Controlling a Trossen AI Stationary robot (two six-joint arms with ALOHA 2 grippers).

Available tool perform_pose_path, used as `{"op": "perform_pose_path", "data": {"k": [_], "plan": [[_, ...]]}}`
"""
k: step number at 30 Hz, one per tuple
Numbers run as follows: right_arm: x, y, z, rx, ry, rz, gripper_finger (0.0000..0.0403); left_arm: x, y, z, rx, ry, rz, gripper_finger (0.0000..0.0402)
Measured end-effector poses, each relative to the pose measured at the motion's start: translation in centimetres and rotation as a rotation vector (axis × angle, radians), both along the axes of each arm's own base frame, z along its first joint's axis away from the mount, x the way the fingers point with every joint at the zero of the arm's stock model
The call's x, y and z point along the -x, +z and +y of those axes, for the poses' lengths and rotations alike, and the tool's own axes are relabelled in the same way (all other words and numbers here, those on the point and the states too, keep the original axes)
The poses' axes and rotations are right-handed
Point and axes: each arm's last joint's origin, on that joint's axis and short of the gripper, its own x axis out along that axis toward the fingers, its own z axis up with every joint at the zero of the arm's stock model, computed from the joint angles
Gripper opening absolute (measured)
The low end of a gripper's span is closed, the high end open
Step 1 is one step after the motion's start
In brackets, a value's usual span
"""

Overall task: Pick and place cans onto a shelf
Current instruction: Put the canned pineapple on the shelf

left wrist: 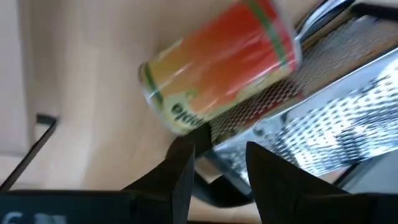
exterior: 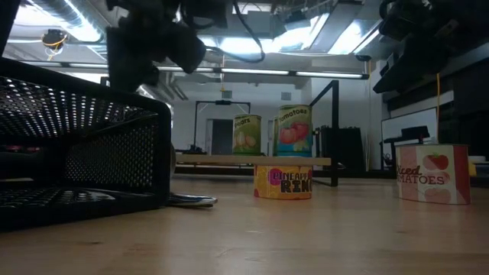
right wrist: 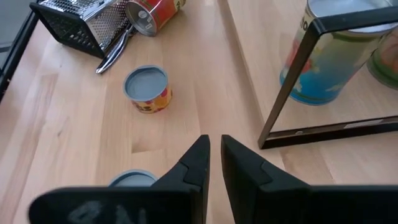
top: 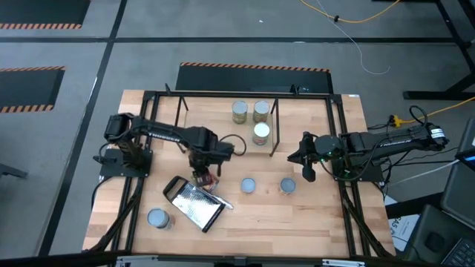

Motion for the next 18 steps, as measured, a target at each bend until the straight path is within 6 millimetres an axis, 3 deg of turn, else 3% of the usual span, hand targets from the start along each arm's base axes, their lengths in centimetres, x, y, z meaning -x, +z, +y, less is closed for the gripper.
{"op": "perform_pose_path", "data": {"k": [6,12,18], "plan": [[0.0,0.0,0.0,0.006,0.007,0.001,0.0045,1.1,-1.2,-1.1,-0.050,-0.048,0.078,0.0137],[0.0,0.0,0.0,0.020,0.018,0.002,0.0045,3.8,-2.4,-1.3,-0.058,-0.010,0.119,0.0137],[0.0,0.0,0.0,0.019,0.017,0.002,0.0045,5.9,-2.3,-1.2,-0.098,0.096,-0.031,0.0137]]}}
